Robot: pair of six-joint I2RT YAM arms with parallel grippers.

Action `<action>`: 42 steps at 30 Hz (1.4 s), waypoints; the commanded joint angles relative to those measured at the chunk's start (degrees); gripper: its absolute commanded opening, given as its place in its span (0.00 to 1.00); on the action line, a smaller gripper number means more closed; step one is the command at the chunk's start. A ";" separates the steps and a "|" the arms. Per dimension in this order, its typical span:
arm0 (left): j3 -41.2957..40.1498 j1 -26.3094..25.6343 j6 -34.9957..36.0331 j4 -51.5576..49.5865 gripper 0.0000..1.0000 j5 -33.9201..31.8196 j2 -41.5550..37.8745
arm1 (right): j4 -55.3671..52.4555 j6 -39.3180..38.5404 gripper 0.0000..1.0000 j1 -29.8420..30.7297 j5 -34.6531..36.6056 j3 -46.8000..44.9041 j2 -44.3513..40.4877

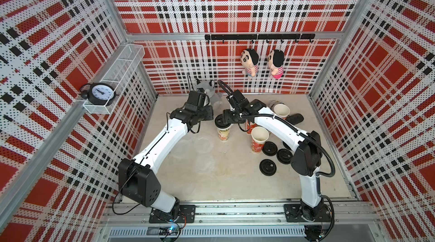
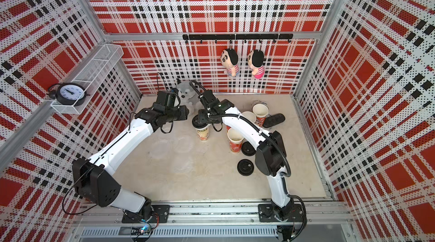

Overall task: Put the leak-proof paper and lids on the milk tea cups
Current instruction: Secure the cup lid on the cup.

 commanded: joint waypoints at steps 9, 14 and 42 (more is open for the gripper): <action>-2.88 0.99 0.42 0.22 0.43 1.52 -3.22 | -2.71 -0.89 0.64 -0.38 1.87 2.21 -0.29; -1.75 -0.91 0.90 0.07 0.43 3.19 -3.16 | -0.98 -0.23 0.62 -0.51 2.27 -1.35 -2.41; 1.08 -6.95 3.18 -1.87 0.41 -0.23 9.27 | 0.78 0.39 0.61 -1.59 1.03 -3.83 -3.07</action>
